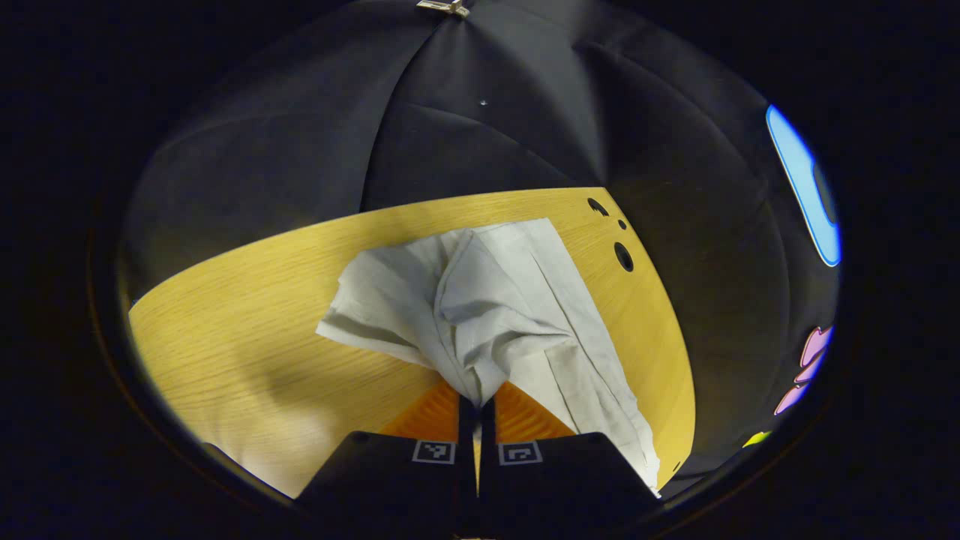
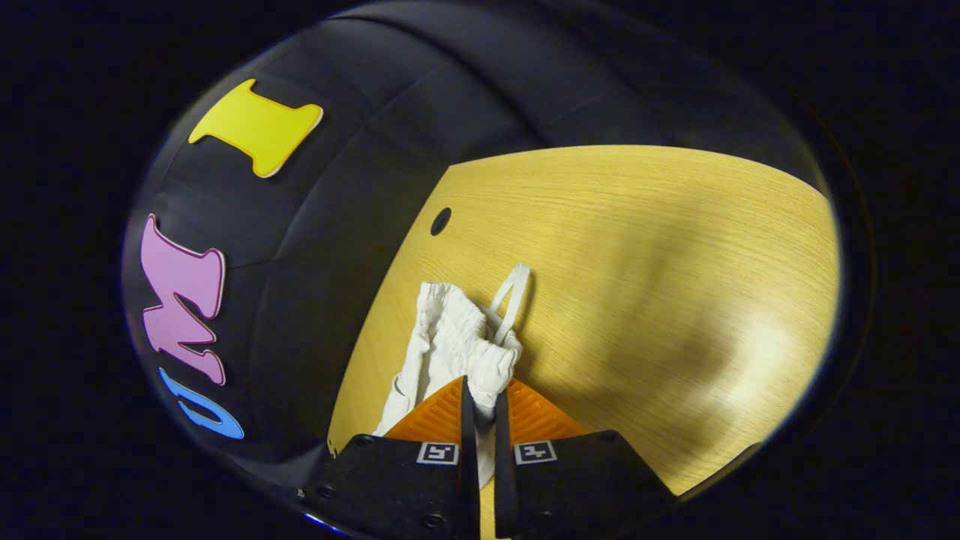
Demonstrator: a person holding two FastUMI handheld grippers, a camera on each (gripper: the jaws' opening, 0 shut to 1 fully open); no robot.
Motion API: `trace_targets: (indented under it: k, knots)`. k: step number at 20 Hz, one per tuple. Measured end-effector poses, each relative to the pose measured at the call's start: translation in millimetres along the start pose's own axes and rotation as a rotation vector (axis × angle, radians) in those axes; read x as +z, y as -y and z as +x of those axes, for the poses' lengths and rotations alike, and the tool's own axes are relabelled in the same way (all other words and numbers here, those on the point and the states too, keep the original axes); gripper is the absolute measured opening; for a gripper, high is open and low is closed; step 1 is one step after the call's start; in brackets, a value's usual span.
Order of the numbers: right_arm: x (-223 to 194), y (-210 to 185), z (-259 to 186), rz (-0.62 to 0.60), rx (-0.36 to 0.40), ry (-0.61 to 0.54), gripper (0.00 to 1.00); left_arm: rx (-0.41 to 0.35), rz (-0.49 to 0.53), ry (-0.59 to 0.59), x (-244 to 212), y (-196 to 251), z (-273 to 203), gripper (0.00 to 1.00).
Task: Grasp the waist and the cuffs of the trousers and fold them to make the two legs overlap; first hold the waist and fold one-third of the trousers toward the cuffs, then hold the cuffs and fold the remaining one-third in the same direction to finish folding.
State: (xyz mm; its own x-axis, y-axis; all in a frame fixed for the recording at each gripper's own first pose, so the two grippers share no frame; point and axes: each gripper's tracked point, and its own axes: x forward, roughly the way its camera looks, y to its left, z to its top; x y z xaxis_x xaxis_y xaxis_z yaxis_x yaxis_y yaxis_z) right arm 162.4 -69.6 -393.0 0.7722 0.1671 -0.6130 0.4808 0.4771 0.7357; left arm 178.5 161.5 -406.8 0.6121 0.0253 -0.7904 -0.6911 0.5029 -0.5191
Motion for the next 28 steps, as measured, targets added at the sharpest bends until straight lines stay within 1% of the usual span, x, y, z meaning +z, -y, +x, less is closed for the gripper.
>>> trace_targets:
  k: [1,2,5,7,9,12,16,18,19,21,23,25,27,28]
  knots:
    - [4.5,-15.6,-6.0,-0.014,0.057,0.018,0.12,-0.019,0.003,-0.013,-2.9,1.3,2.2,0.03]
    - [7.8,-29.0,-11.1,-0.039,0.103,0.031,0.12,-0.032,0.002,-0.021,-4.6,2.5,3.4,0.07]
    - [0.3,-67.1,-25.8,-0.083,0.216,0.039,0.12,-0.053,0.001,-0.021,-9.3,4.4,3.5,0.07]
    - [-5.8,-95.0,-36.6,-0.129,0.285,0.054,0.12,-0.058,0.02,-0.029,-15.2,6.5,-1.1,0.06]
    - [-20.5,-128.4,-50.3,-0.172,0.34,0.054,0.12,-0.064,0.044,-0.034,-16.3,8.3,-0.5,0.06]
    - [-47.8,-169.3,-58.9,-0.264,0.4,0.05,0.12,-0.084,0.071,-0.046,-19.4,9.8,2.3,0.07]
    - [-103.6,-207.2,-65.9,-0.4,0.439,-0.009,0.12,-0.119,0.124,-0.056,-25.7,12.8,6.6,0.07]
    - [-138.3,-224.3,-60.6,-0.471,0.439,-0.04,0.12,-0.139,0.125,-0.068,-24.7,12.5,4.9,0.07]
    - [-154.4,-226.6,-58.9,-0.497,0.434,-0.059,0.12,-0.147,0.127,-0.07,-24.6,12.0,4.9,0.07]
    - [-182.9,-228.0,-49.2,-0.531,0.414,-0.093,0.12,-0.157,0.122,-0.067,-22.6,10.9,2.7,0.07]
    - [-216.4,-226.9,-37.0,-0.571,0.395,-0.131,0.12,-0.174,0.096,-0.059,-26.3,12.4,4.1,0.06]
    - [-248.9,-220.2,-23.2,-0.647,0.364,-0.173,0.12,-0.195,0.066,-0.054,-27.2,12.5,4.5,0.07]
    - [-266.1,-208.1,-10.1,-0.718,0.332,-0.218,0.12,-0.21,0.043,-0.055,-26.7,12.1,4.2,0.06]
    - [-276.3,-202.5,1.0,-0.726,0.313,-0.244,0.12,-0.216,0.038,-0.058,-26.6,12.6,3.4,0.07]
